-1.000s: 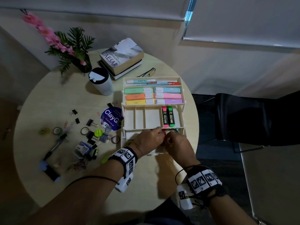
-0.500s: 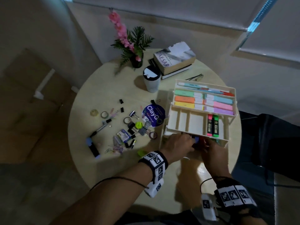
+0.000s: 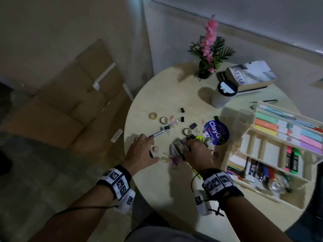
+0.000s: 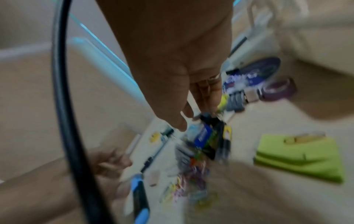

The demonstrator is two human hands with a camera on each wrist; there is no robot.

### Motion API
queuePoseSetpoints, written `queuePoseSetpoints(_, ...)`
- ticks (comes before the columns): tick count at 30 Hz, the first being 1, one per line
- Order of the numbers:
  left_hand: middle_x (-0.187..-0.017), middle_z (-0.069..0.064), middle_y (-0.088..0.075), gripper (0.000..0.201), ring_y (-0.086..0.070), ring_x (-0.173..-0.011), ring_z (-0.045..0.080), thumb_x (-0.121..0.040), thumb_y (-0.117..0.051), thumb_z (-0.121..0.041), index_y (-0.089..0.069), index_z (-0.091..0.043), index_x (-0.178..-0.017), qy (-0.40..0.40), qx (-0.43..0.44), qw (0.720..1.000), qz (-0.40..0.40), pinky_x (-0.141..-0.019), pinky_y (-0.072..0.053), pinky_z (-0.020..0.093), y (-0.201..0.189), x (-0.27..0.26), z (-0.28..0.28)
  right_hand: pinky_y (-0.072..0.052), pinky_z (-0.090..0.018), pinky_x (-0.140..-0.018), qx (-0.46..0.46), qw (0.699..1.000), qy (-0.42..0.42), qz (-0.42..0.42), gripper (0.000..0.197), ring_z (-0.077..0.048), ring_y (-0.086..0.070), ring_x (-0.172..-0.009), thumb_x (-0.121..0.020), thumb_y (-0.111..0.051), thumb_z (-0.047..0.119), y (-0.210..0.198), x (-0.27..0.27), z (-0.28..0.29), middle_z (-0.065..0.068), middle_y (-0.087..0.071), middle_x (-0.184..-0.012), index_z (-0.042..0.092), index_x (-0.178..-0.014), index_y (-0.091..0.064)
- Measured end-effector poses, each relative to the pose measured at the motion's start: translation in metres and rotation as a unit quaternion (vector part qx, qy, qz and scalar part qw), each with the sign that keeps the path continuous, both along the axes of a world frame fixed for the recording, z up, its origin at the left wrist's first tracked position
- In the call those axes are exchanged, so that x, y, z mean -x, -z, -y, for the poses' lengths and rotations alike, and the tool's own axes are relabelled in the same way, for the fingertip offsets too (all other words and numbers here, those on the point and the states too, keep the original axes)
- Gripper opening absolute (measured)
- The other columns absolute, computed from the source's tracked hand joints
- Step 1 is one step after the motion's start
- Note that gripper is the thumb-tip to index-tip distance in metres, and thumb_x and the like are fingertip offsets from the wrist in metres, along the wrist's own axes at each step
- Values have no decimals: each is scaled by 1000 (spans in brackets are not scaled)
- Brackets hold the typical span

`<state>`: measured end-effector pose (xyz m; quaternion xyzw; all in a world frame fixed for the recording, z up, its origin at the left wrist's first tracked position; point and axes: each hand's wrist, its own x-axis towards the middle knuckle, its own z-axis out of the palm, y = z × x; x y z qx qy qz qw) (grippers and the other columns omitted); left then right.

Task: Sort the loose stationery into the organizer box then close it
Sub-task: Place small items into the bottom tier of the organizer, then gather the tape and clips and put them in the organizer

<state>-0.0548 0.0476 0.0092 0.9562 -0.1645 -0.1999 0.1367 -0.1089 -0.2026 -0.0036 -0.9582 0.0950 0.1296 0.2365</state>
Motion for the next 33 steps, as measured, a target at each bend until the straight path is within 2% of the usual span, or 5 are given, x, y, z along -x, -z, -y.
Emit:
queuePoseSetpoints(5, -152, 5, -34, 62, -49, -126, 31, -83, -81, -15, -55, -35, -135, 111, -30, 993, -22, -100, -49, 42, 25, 2, -28, -38, -29, -66, 12, 998, 61, -15, 24, -30, -69, -89, -99, -55, 35, 23, -6, -17, -9, -70, -97, 14, -106, -65)
queuePoseSetpoints(8, -142, 5, -45, 64, -54, -119, 28, -87, -65, 5, -58, -31, -139, 159, -54, 986, 18, -94, -49, 38, 24, -5, -27, -40, -30, -66, -4, 997, 72, -11, 21, -31, -69, -89, -99, -60, 29, 23, -8, -18, -10, -71, -96, 12, -106, -67)
queuePoseSetpoints(17, -116, -2, -65, 22, -56, -115, 24, -88, -76, -24, -67, -25, -108, 265, -162, 949, 61, -91, -43, 39, 7, -27, -24, -38, -29, -70, -77, 987, 135, -42, 25, -35, -68, -92, -96, -69, 26, 33, -5, -18, -20, -73, -95, 1, -97, -71)
queuePoseSetpoints(23, -95, -17, -61, 28, -60, -87, 7, -78, -89, -27, -65, -25, -91, 183, -58, 974, -116, -63, -38, 21, -25, -29, -4, -47, -36, -71, -92, 986, 140, -6, 27, -35, -66, -94, -95, -58, 29, 38, -5, -30, -17, -66, -104, 4, -103, -64)
queuePoseSetpoints(33, -78, -12, -70, 16, -66, -70, 1, -87, -79, -42, -71, -31, -95, 152, 92, 981, -78, -65, -55, 34, -95, -12, 101, -47, -33, -61, -165, 964, 143, 149, 20, -18, -60, -74, -81, -74, 32, -39, 46, 52, 3, -64, -84, 23, -87, -58)
